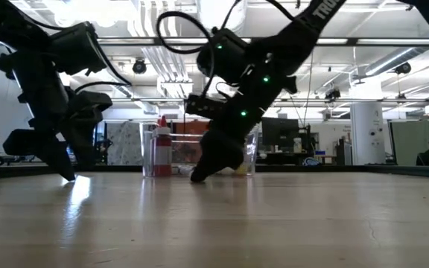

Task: Pick & Place food coloring
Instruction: Put the small pink food coloring bottle in the transparent bin

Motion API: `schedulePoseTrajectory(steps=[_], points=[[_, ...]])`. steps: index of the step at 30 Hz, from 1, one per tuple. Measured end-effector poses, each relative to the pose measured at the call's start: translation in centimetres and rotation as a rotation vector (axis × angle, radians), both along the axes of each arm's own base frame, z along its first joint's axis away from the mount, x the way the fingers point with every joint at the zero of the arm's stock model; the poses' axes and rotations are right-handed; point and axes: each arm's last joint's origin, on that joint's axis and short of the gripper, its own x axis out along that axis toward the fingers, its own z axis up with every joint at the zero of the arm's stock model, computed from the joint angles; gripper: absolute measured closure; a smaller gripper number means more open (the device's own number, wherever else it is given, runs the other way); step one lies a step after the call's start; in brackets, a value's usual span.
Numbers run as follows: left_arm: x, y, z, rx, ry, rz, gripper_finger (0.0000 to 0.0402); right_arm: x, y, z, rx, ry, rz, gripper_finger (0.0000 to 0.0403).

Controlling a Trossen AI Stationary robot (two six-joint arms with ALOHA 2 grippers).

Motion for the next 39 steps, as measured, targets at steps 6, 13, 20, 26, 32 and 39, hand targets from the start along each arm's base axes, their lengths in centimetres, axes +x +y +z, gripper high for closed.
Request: schedulePoseTrajectory(steps=[6, 13, 20, 26, 32, 39], points=[[0.0, -0.2, 0.0, 0.007, 0.001, -0.073, 0.0213, 1.1, 0.0, 0.5, 0.124, 0.016, -0.163, 0.0198], [0.0, -0.3, 0.0, 0.035, 0.002, -0.132, 0.0213, 1.5, 0.1, 0.9, 0.351, -0.036, -0.482, 0.0218], [0.0, -0.4, 0.0, 0.062, 0.003, -0.192, 0.0213, 1.5, 0.1, 0.9, 0.479, -0.082, -0.647, 0.0262], [0.0, -0.7, 0.0, 0.064, -0.001, -0.261, 0.0213, 1.4, 0.4, 2.0, 0.518, -0.115, -0.701, 0.0354], [0.0, -1.1, 0.0, 0.076, -0.003, -0.323, 0.0213, 1.2, 1.4, 9.6, 0.452, -0.363, -0.685, 0.0357], [0.1, -1.5, 0.0, 0.104, -0.011, -0.386, 0.0213, -0.5, -1.6, 19.6, 0.337, -0.693, -0.786, 0.0243]])
